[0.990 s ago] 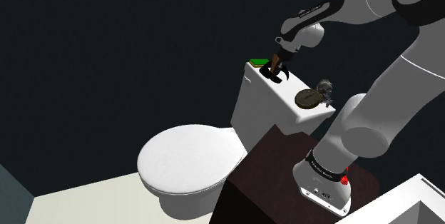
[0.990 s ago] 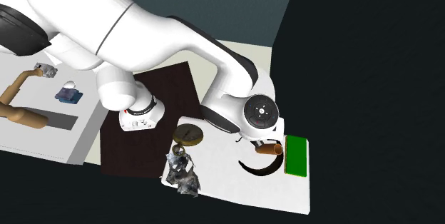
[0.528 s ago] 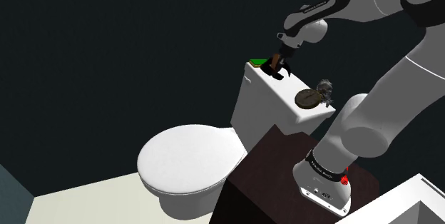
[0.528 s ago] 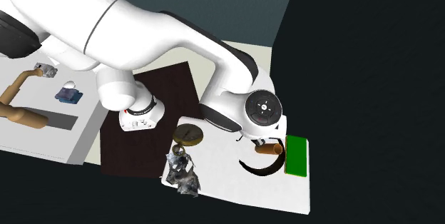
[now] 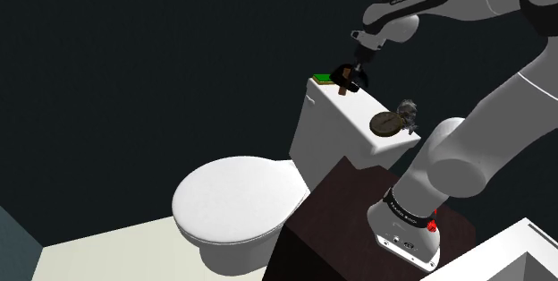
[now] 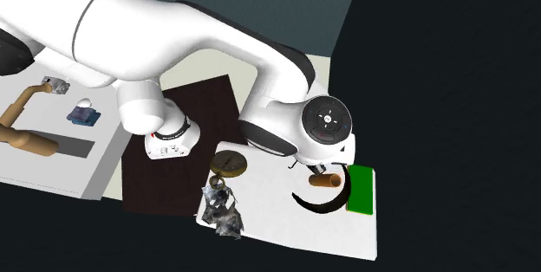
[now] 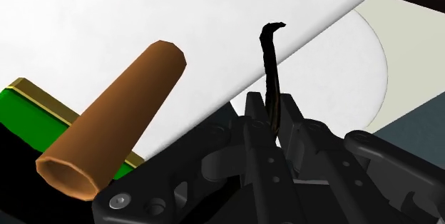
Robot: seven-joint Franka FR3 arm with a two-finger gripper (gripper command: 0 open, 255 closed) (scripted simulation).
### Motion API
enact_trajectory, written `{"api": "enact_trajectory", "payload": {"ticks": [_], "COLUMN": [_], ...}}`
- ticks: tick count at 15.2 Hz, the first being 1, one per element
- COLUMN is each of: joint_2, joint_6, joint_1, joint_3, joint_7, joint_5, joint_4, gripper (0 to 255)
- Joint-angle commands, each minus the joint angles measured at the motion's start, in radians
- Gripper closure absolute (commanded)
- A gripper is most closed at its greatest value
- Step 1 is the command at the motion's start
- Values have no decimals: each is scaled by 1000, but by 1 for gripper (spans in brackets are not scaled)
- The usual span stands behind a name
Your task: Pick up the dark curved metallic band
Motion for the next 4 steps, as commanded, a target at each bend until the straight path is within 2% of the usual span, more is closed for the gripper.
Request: {"api": "enact_trajectory", "payload": {"ticks": [1,4], "joint_2": [-19,-27], "joint_6": [-31,-47], "joint_1": [-3,-5], "joint_3": [8,12], "joint_7": [14,20], "joint_5": [-13,-18], "joint_4": [16,25], "gripper": [255,255]}}
